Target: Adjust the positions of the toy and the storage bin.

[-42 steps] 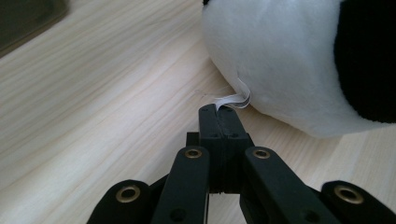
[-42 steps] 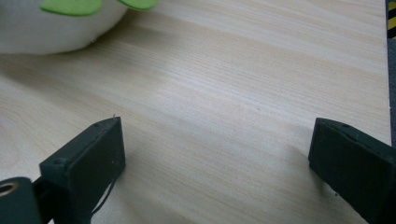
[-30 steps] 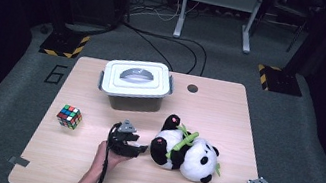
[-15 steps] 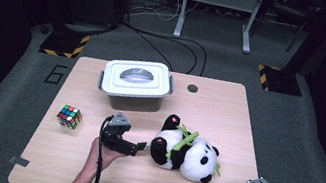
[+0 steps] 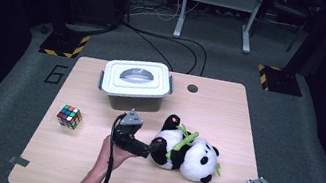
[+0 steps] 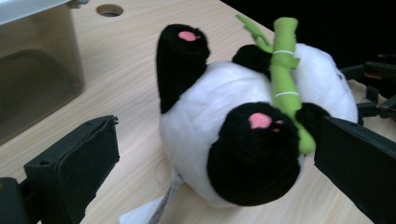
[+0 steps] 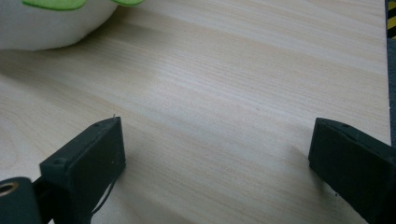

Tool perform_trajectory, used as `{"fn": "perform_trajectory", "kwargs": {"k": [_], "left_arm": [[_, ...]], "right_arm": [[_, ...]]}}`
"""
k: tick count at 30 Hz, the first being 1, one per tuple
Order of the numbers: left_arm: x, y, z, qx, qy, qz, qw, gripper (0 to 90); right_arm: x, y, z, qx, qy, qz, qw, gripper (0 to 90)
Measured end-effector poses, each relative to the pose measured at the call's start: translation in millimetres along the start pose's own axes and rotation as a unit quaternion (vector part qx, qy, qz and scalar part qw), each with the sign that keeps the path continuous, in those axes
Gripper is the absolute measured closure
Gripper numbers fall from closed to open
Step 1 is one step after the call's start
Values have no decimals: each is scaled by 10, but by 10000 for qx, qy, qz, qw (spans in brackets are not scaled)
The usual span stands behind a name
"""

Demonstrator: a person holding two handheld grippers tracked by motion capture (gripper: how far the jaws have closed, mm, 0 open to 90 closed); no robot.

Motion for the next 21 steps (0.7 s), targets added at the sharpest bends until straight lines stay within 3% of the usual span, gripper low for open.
{"fn": "perform_trajectory", "kwargs": {"k": [3, 12, 21], "left_arm": [[54, 37, -71, -52, -46, -102, 9999, 1], [117, -13, -286, -284, -109, -147, 9994, 49], [111, -129, -417, -418, -119, -34, 9990, 168]], "right_arm": [[0, 0, 0, 0, 0, -1, 10000, 31], [2, 1, 0, 2, 5, 0, 10000, 31], [7, -1, 3, 15, -10, -20, 10000, 35]]}}
Point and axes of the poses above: each handheld gripper's, and its own axes: z roughly backward along the jaws, y roughly out of its top, x roughly to its right, the point moved 5 cm from there along -z, roughly forward along the jaws, and after that the axes turned 12 degrees about -z, right-handed, at the moved point
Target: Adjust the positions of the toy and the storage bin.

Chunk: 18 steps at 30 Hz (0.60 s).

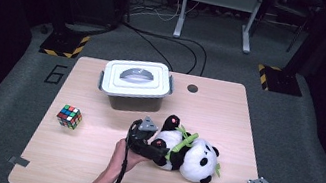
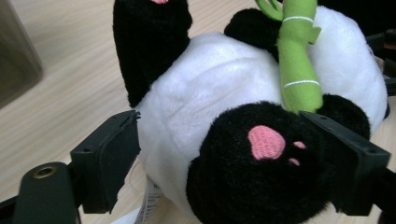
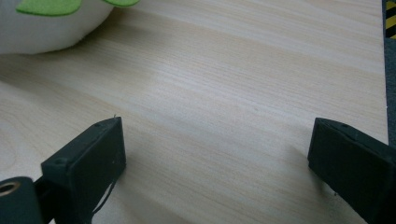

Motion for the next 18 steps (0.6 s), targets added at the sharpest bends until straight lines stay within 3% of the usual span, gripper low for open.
{"fn": "perform_trajectory", "kwargs": {"k": [2, 5, 8, 12, 18], "left_arm": [[10, -6, -3, 103, -79, 81, 9999, 231], [39, -22, 4, 231, -159, 91, 9996, 403], [75, -48, 9, 295, -115, 5, 9995, 518], [93, -81, 32, 380, -153, -35, 9992, 602], [87, -104, 65, 451, -296, -85, 9985, 646]], "right_arm": [[1, 0, 0, 1, -1, 2, 10000, 35], [1, 1, -1, -1, 0, 3, 10000, 34], [0, 1, -1, -1, -5, -1, 10000, 35], [0, 1, 0, -4, -16, -4, 10000, 35], [0, 2, -1, -6, -20, -3, 10000, 35]]}}
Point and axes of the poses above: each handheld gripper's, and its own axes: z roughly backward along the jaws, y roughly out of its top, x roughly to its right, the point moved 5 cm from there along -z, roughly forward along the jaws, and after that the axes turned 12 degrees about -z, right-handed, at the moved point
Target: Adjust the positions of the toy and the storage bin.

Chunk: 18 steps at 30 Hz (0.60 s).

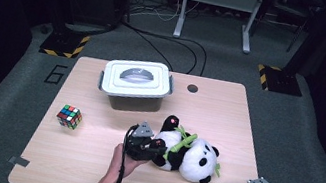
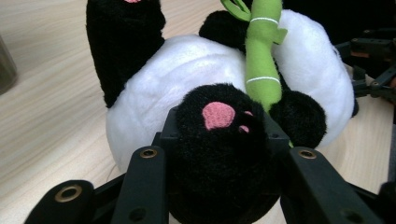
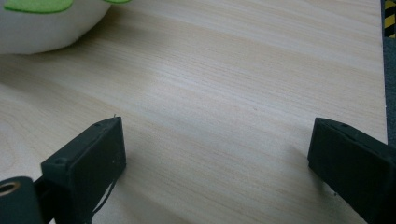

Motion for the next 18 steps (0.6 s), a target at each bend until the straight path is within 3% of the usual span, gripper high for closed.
{"fn": "perform_trajectory", "kwargs": {"k": [18], "left_arm": [[-96, -114, 274, 7, -282, -34, 9996, 657]], "right_arm": [[-2, 0, 0, -5, -14, -27, 10000, 34]]}}
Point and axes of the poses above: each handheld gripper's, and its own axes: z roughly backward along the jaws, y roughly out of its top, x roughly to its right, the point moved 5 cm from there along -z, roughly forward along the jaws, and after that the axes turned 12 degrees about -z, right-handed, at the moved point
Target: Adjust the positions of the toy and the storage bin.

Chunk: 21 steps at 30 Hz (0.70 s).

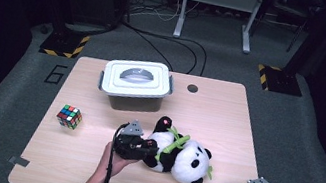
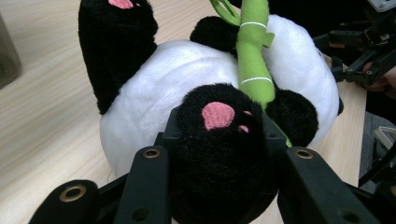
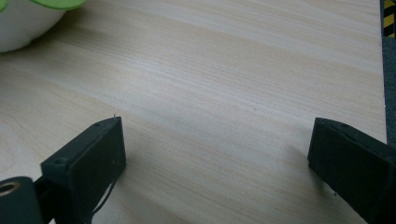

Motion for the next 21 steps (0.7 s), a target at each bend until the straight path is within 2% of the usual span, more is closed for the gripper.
{"fn": "perform_trajectory", "kwargs": {"k": [7, 21], "left_arm": [[-67, -91, 164, -18, -112, -8, 9999, 657], [-219, -253, 462, -30, -93, 140, 9999, 656]], "right_arm": [[2, 3, -2, 4, -12, 7, 10000, 34], [-1, 13, -8, -32, -67, -17, 10000, 28]]}}
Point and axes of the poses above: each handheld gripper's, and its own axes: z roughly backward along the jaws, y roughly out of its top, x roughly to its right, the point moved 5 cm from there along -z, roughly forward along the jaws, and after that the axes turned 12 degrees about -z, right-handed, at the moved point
